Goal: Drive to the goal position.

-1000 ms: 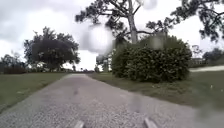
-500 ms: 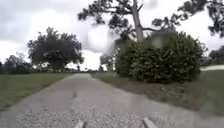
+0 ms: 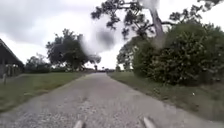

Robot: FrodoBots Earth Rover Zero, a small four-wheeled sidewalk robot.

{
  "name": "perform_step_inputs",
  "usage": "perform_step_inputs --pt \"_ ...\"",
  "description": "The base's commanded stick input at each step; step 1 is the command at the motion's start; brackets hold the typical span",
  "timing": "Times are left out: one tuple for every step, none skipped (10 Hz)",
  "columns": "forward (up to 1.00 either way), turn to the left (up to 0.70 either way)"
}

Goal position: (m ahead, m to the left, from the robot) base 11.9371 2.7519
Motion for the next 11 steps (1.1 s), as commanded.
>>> perform_step_inputs --pt "0.7 0.28" --pt "0.7 0.28" --pt "0.7 0.28" --pt "0.7 0.28" --pt "0.7 0.28" --pt "0.7 0.28" --pt "0.7 0.27" --pt "0.7 0.15" --pt "0.7 0.04" --pt "0.7 0.0" --pt "0.7 0.0"
